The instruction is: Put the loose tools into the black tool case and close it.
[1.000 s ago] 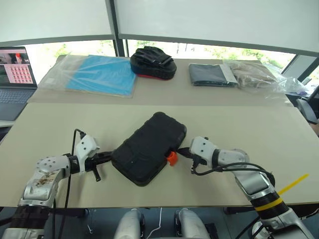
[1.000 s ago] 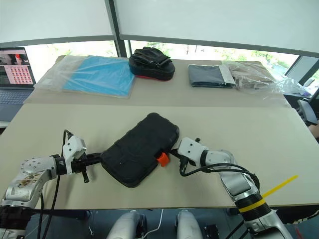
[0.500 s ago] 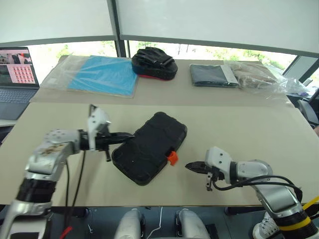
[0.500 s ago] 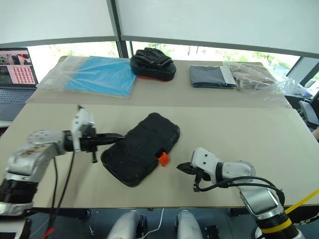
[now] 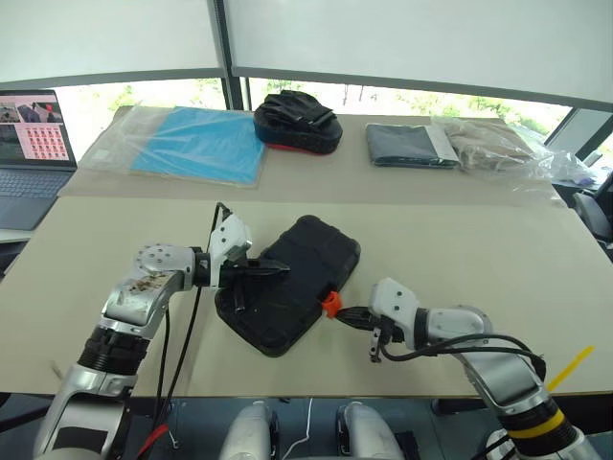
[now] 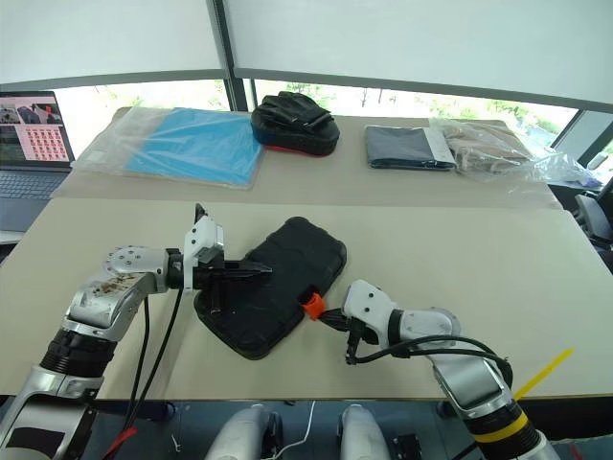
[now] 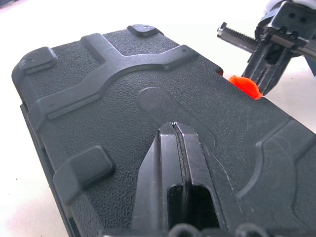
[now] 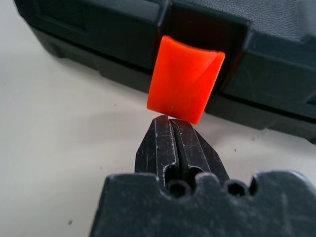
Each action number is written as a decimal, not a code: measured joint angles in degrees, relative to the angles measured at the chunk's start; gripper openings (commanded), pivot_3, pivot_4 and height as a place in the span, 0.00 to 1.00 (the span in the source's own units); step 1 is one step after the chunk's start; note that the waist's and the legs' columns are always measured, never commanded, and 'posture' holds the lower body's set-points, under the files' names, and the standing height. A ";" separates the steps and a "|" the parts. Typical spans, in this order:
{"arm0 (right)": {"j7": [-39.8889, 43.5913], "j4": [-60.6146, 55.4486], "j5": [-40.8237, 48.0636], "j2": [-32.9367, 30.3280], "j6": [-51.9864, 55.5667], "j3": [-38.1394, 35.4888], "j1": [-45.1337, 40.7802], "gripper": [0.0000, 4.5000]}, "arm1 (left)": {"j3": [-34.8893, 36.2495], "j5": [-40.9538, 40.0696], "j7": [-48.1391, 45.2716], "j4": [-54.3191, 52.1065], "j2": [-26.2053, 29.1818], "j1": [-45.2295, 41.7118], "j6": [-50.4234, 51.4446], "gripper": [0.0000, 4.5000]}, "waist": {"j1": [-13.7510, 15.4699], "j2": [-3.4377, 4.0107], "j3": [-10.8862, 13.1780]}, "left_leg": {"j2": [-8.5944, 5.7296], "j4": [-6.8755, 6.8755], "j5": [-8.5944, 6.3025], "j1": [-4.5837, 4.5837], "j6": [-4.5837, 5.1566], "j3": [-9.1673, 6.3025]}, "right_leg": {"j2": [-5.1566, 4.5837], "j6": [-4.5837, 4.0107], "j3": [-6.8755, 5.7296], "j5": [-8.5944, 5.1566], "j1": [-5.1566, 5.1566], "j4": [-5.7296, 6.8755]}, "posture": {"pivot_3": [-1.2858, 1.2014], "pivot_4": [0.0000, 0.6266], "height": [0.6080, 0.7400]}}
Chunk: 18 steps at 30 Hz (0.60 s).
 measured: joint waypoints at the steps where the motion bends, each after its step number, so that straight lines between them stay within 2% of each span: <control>1: 0.00 0.40 -0.06 0.24 -0.04 0.24 -0.36 0.01 | 0.04 0.06 0.00 -0.01 0.04 0.03 -0.01 0.00 | 0.00 0.00 0.00 | 0.00 0.01 0.00 0.01 0.00 0.00 | 0.00 0.00 0.00 0.00 0.00 0.02 | 0.52 0.24 1.00; 18: -0.36 5.62 -1.18 4.90 0.47 1.48 -5.83 0.01 | -0.15 2.83 -0.16 0.90 0.05 0.40 -3.04 0.00 | -0.77 0.01 0.00 | 0.04 0.07 0.00 0.08 0.00 -0.02 | 0.07 -0.05 0.00 -0.02 0.00 0.17 | 0.52 0.24 1.00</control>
